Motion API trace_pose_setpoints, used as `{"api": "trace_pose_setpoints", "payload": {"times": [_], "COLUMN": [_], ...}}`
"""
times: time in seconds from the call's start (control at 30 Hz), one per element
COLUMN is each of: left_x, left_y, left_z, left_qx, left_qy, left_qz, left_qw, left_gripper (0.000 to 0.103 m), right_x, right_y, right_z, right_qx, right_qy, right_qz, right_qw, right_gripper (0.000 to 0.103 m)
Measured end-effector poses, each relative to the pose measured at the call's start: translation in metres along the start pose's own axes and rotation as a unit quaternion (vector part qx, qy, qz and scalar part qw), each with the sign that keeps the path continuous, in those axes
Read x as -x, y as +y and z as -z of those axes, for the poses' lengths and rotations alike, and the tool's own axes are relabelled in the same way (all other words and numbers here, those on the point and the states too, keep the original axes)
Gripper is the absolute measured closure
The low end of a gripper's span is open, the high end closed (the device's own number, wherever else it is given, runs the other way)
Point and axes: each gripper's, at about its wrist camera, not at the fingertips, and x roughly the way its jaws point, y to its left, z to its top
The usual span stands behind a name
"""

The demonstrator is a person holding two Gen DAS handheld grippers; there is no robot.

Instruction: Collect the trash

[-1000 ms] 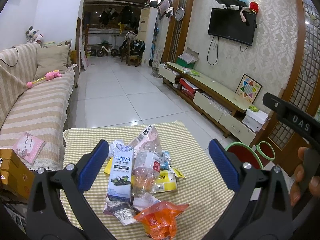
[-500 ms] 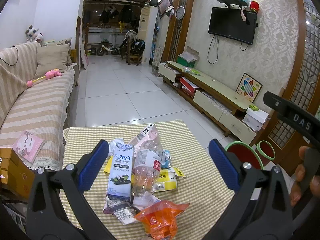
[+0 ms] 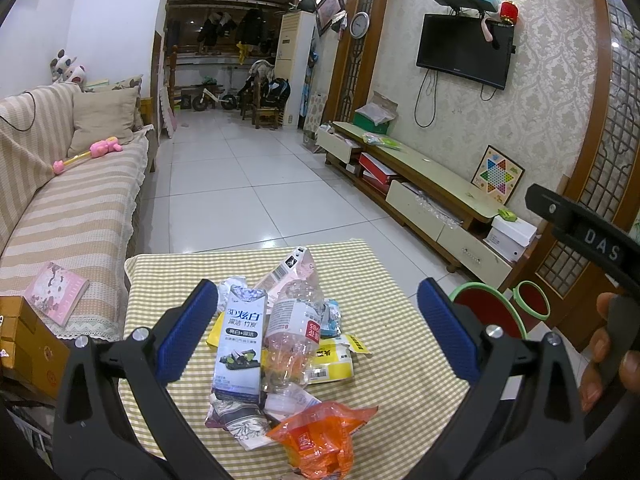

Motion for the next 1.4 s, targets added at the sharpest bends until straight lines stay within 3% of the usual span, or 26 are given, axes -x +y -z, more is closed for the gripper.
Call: {"api": "trace_pose_setpoints", "payload": {"times": [0.33, 0.47, 0.53, 0.63, 0.73, 0.83, 0.97, 1.2, 1.23, 1.27, 1.33, 1.4], "left_x": [-0.002, -0.006, -0.007, -0.006, -0.008, -0.011, -0.011, -0.008, -0.009, -0.010, -0.013, -0.017], "left_y": [0.002, 0.013, 0.022, 0.039, 0.055, 0.073, 0.097, 0.108, 0.112, 0.114, 0.126, 0.137], "left_z": [0.001, 0.003, 0.005, 0.014, 0.028, 0.046, 0.064, 0.070, 0.072, 0.074, 0.080, 0.085], "left_qx": [0.000, 0.004, 0.004, 0.003, -0.007, -0.013, 0.006, -0.015, -0.010, -0.004, 0.019, 0.043], "left_qy": [0.003, 0.012, 0.018, 0.027, 0.040, 0.056, 0.068, 0.071, 0.075, 0.081, 0.107, 0.122], "left_qz": [-0.002, -0.022, -0.032, -0.049, -0.081, -0.116, -0.151, -0.185, -0.186, -0.186, -0.177, -0.170], "left_qw": [1.0000, 0.9997, 0.9993, 0.9984, 0.9959, 0.9916, 0.9862, 0.9800, 0.9796, 0.9792, 0.9782, 0.9768], "left_gripper": [0.005, 0.005, 0.005, 0.005, 0.005, 0.005, 0.005, 0.005, 0.005, 0.005, 0.005, 0.005], "right_x": [-0.002, -0.001, 0.002, 0.001, -0.024, -0.046, -0.058, -0.047, -0.048, -0.051, -0.055, -0.054], "right_y": [-0.001, -0.004, -0.007, -0.014, -0.020, -0.027, -0.020, 0.018, 0.022, 0.022, 0.015, 0.008], "right_z": [0.002, 0.005, 0.009, 0.030, 0.067, 0.121, 0.179, 0.217, 0.220, 0.224, 0.231, 0.231], "right_qx": [0.001, 0.009, 0.017, 0.036, 0.039, 0.014, -0.009, 0.057, 0.065, 0.071, 0.052, 0.040], "right_qy": [0.001, 0.003, 0.002, 0.023, 0.127, 0.237, 0.336, 0.360, 0.358, 0.359, 0.366, 0.364], "right_qz": [0.002, -0.001, -0.010, -0.073, -0.162, -0.229, -0.273, -0.310, -0.308, -0.303, -0.317, -0.324], "right_qw": [1.000, 1.000, 1.000, 0.996, 0.978, 0.944, 0.901, 0.878, 0.879, 0.880, 0.873, 0.872], "right_gripper": [0.007, 0.007, 0.007, 0.007, 0.007, 0.007, 0.012, 0.012, 0.018, 0.031, 0.043, 0.049]}}
